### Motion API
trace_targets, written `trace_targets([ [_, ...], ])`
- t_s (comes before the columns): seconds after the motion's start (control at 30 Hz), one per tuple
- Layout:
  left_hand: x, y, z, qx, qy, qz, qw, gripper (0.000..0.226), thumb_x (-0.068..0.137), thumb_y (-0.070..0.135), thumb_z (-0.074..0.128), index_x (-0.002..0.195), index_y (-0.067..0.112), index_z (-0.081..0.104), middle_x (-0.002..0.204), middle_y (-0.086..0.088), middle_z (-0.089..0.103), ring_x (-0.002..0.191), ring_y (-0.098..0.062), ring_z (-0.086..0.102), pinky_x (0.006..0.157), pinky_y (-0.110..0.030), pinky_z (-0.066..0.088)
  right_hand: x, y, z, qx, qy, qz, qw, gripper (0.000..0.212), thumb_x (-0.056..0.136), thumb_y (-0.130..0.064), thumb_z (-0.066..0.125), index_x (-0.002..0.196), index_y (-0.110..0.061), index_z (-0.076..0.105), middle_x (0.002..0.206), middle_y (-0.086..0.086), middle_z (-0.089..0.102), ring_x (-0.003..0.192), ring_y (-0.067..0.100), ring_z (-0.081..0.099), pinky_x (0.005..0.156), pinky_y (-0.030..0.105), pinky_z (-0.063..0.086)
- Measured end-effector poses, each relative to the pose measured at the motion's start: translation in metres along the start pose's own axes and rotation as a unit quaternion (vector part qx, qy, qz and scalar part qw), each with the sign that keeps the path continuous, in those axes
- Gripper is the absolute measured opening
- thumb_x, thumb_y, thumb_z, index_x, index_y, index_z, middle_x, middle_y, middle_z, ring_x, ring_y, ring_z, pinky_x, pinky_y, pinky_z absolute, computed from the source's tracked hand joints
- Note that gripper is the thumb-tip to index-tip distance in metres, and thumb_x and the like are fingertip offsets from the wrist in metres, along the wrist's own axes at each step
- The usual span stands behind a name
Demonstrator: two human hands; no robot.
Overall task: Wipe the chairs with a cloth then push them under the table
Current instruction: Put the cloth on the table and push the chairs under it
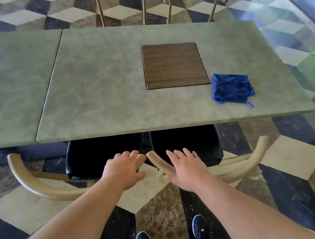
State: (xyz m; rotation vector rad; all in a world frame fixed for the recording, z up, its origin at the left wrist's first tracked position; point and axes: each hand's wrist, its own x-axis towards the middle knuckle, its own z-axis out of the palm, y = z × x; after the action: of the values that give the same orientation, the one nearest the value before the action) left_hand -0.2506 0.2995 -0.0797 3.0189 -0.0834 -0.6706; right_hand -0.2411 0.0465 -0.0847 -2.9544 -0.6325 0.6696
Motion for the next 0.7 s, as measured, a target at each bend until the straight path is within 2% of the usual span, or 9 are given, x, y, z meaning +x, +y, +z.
trace_targets([
  [0.03, -0.003, 0.009, -0.013, 0.005, 0.015, 0.013, 1.000, 0.089, 0.085, 0.083, 0.040, 0.157, 0.032, 0.027, 0.151, 0.003, 0.048, 0.135, -0.025, 0.048, 0.104, -0.044, 0.046, -0.008, 0.005, -0.012, -0.007, 0.016, 0.001, 1.000, 0.090, 0.094, -0.075, 0.041, 0.163, -0.030, 0.004, 0.169, 0.008, 0.024, 0.155, 0.040, 0.016, 0.123, 0.063, 0.019],
  [0.1, -0.009, 0.030, -0.042, 0.003, 0.027, 0.020, 0.999, 0.099, 0.082, 0.090, 0.025, 0.162, 0.034, 0.018, 0.169, 0.003, 0.025, 0.154, -0.026, 0.023, 0.123, -0.050, 0.023, -0.023, 0.017, -0.038, -0.012, 0.043, 0.010, 0.999, 0.095, 0.088, -0.084, 0.026, 0.163, -0.033, -0.003, 0.173, 0.007, 0.009, 0.158, 0.039, -0.002, 0.124, 0.065, 0.004],
  [0.13, -0.013, 0.043, -0.059, -0.004, 0.027, 0.018, 0.999, 0.102, 0.079, 0.093, 0.020, 0.163, 0.035, 0.014, 0.172, 0.003, 0.016, 0.158, -0.026, 0.012, 0.126, -0.052, 0.012, -0.032, 0.025, -0.053, -0.014, 0.055, 0.015, 0.998, 0.097, 0.085, -0.087, 0.021, 0.163, -0.034, -0.003, 0.174, 0.007, 0.006, 0.158, 0.039, -0.005, 0.123, 0.066, 0.000],
  [0.2, -0.017, 0.072, -0.091, -0.021, 0.031, 0.008, 0.999, 0.109, 0.073, 0.097, 0.017, 0.164, 0.037, 0.012, 0.173, 0.003, 0.010, 0.159, -0.025, 0.003, 0.127, -0.055, 0.004, -0.050, 0.045, -0.083, -0.018, 0.071, 0.027, 0.997, 0.101, 0.080, -0.090, 0.018, 0.163, -0.034, -0.001, 0.174, 0.007, 0.006, 0.158, 0.038, -0.006, 0.123, 0.066, -0.001],
  [0.37, -0.020, 0.164, -0.161, -0.013, 0.033, 0.004, 0.999, 0.120, 0.063, 0.104, 0.015, 0.163, 0.037, 0.016, 0.173, 0.002, 0.010, 0.159, -0.027, 0.006, 0.126, -0.058, 0.008, -0.097, 0.131, -0.156, -0.017, 0.109, 0.068, 0.992, 0.107, 0.076, -0.096, 0.022, 0.162, -0.033, 0.008, 0.172, 0.009, 0.013, 0.157, 0.040, 0.004, 0.122, 0.068, 0.009],
  [0.7, 0.013, 0.436, -0.265, -0.035, 0.120, 0.008, 0.992, 0.127, 0.056, 0.109, 0.018, 0.160, 0.036, 0.025, 0.169, 0.003, 0.023, 0.155, -0.026, 0.018, 0.123, -0.060, 0.017, -0.198, 0.386, -0.270, -0.019, 0.164, 0.094, 0.982, 0.110, 0.075, -0.096, 0.032, 0.162, -0.034, 0.005, 0.173, 0.008, 0.010, 0.158, 0.038, 0.001, 0.123, 0.065, 0.005],
])
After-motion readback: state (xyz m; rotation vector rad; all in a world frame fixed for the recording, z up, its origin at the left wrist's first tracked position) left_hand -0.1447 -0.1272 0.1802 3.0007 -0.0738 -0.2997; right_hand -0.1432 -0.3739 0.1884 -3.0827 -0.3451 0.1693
